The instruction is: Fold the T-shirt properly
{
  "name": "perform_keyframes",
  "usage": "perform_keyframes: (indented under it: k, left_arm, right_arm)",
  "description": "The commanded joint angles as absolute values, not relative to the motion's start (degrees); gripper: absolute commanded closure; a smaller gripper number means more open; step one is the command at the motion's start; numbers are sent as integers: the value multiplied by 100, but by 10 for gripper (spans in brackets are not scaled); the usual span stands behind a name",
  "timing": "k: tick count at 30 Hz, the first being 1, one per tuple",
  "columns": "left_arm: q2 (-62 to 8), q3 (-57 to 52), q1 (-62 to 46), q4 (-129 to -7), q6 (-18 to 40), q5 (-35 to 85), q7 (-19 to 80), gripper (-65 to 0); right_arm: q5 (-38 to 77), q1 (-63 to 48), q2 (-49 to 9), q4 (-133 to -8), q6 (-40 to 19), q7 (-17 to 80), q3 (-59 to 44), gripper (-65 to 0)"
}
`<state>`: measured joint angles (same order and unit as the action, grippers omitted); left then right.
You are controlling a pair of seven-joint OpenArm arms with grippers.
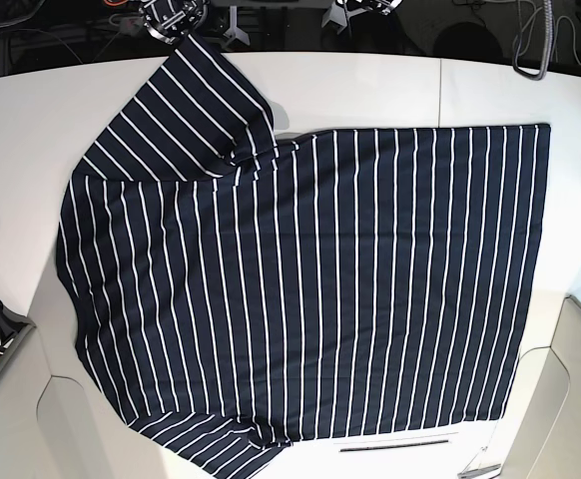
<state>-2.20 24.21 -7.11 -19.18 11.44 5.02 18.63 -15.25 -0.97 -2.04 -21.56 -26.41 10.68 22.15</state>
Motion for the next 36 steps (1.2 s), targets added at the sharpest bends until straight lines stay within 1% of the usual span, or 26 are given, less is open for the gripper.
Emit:
perform_keyframes:
  k: [1, 6, 11, 22, 25, 30, 36]
  left_arm:
    - [-209, 2429, -733, -1944, 1181, 506, 1892, -112]
    - [-207, 2429, -733, -1946, 1192, 508, 1890, -112]
    - [-207, 2429, -735, -2014, 1719, 510, 1887, -112]
    - [-215, 2429, -974, -2119, 1739, 661, 1839, -112]
    - [-307, 2429, -1111, -2379, 1739, 663, 1844, -112]
    - [-580, 2429, -1525, -3050, 1739, 908, 1844, -112]
    - [-993, 2425, -2139, -3997, 1739, 1358, 1844, -112]
  right_arm:
    - [-1498, -67, -204, -2222, -2731, 1028, 2220, -134]
    - [-1498, -69, -204, -2261, -2731, 1031, 2220, -134]
    - [-1498, -82, -211, -2263, -2729, 1033, 2220, -134]
    - [-1391, -329, -224, -2274, -2744, 1048, 2220, -134]
    - [-1135, -412, -272, -2281, -2792, 1048, 2220, -134]
    - [-685, -539, -449, -2397, -3109, 1048, 2220, -134]
    - [-338, -1031, -781, -3142, -3240, 1050, 2220, -134]
